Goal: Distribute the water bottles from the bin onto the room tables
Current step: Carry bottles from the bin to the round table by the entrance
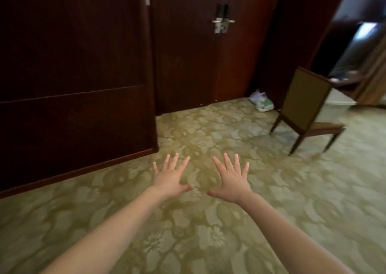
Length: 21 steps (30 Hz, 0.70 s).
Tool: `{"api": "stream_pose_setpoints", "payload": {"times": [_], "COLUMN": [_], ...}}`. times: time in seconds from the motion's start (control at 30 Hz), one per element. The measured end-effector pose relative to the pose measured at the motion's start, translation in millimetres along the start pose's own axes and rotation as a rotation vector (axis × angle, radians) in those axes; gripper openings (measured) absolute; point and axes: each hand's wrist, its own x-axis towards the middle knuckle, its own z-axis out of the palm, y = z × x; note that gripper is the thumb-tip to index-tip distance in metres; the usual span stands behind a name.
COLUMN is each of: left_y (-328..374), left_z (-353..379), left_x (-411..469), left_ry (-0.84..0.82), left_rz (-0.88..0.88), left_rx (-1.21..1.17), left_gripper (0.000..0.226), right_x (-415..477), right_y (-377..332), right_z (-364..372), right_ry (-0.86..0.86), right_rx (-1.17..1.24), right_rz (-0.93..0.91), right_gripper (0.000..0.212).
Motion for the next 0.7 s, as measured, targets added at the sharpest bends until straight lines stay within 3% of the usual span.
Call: {"api": "stream_pose_setpoints", "payload": {"times": [0.43, 0.7], "left_y": [280, 450], "left_z": [25, 39], "left_x": [151, 272], "left_ry": [-0.117, -0.132], "left_rz": [0.539, 0.782], "left_rx": [0.134, 0.156], "left_gripper": [0.095, 0.094], "right_x": [-43, -8], "right_y": [274, 428], "right_z": [-29, -53], "right_ry": [0.063, 0.096], "right_rx": [0.147, 0.175], "right_rz": [0.563, 0.79], "right_gripper": [0.112, 0.111]}}
